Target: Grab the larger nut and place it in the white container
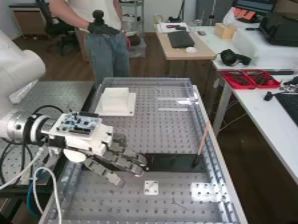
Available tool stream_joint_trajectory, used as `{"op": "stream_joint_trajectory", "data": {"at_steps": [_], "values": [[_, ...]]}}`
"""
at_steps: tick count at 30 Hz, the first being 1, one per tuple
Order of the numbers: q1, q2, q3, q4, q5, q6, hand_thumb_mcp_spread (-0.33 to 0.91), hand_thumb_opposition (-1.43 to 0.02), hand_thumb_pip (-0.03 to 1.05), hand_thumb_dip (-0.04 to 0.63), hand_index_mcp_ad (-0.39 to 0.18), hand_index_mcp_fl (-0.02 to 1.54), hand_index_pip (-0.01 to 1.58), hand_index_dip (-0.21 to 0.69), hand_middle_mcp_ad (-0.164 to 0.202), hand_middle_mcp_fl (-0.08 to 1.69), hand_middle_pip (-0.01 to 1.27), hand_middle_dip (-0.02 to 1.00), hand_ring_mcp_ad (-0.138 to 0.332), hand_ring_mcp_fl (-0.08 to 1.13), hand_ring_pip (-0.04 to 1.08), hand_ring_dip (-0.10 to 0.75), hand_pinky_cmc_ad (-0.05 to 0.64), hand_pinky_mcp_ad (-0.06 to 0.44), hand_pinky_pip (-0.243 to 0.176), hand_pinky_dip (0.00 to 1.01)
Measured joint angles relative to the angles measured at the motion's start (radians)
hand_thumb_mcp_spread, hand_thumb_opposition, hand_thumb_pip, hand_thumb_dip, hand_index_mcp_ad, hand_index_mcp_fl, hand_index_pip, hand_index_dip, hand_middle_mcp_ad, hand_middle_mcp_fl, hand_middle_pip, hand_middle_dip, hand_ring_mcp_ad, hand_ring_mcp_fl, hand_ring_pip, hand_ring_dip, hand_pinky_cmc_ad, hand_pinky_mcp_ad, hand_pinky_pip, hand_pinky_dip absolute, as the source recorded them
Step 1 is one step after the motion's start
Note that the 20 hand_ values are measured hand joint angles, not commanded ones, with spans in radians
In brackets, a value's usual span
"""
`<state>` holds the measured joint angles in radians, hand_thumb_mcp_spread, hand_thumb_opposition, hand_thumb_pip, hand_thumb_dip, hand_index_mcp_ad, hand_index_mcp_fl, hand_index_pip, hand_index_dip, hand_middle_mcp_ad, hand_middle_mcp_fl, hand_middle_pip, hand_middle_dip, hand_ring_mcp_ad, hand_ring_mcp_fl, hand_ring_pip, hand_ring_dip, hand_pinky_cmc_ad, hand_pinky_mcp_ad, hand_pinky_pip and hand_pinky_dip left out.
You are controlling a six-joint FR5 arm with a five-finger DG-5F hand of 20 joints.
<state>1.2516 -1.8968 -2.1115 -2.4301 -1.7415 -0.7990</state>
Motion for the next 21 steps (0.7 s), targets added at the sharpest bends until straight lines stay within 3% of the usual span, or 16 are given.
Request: {"op": "stream_joint_trajectory", "data": {"at_steps": [21], "values": [[-0.010,-0.028,-0.018,0.025,-0.002,-0.014,0.33,-0.85,0.79,0.204,-0.145,0.01,1.54,0.284,0.082,0.02,0.13,0.25,0.155,0.01,0.10,0.112,0.347,0.309,-0.075,0.36]]}}
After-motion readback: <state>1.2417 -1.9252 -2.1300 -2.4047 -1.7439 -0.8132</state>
